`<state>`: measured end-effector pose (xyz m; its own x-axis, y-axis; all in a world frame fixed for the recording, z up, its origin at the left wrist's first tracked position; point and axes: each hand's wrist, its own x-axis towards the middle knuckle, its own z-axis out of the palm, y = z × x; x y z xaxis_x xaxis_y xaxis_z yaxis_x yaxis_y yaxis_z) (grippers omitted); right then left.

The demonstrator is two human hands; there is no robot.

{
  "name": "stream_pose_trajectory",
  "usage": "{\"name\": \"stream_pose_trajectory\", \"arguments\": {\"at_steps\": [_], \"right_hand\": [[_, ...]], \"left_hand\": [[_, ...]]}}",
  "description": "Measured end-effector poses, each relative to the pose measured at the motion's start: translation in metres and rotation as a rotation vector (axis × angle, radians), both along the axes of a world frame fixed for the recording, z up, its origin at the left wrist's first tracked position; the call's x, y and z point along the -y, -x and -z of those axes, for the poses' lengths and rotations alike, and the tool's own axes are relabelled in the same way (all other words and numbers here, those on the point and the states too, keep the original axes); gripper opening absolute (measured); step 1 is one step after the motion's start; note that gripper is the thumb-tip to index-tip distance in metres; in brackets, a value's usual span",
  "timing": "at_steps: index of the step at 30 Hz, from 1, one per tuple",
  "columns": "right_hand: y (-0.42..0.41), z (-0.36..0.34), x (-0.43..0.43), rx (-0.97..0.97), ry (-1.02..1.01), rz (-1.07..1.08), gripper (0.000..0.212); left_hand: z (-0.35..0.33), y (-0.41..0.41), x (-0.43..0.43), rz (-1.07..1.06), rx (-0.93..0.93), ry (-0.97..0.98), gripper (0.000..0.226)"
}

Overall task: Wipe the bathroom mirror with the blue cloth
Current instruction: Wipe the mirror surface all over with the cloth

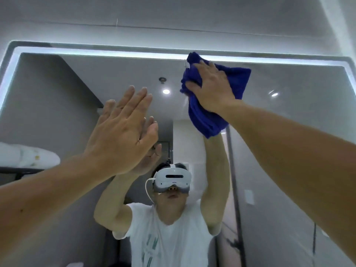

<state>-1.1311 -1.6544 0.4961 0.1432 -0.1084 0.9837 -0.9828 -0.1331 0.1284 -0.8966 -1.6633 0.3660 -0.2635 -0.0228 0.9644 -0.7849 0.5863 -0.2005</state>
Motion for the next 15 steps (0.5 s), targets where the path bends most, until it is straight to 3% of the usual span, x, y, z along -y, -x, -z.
{"name": "stream_pose_trajectory", "arguments": {"at_steps": [4, 12, 15], "right_hand": [[-0.006, 0.012, 0.010, -0.010, 0.032, -0.024, 0.055], [-0.001, 0.136, 0.011, -0.406, -0.123, 0.034, 0.056], [0.004, 0.112, 0.008, -0.526, -0.120, 0.092, 0.057]], "left_hand": [[0.000, -0.007, 0.002, -0.021, 0.015, 0.016, 0.073], [-0.006, 0.001, 0.003, -0.002, 0.022, 0.061, 0.073], [-0.018, 0.002, 0.001, 0.002, 0.014, 0.064, 0.076]]}}
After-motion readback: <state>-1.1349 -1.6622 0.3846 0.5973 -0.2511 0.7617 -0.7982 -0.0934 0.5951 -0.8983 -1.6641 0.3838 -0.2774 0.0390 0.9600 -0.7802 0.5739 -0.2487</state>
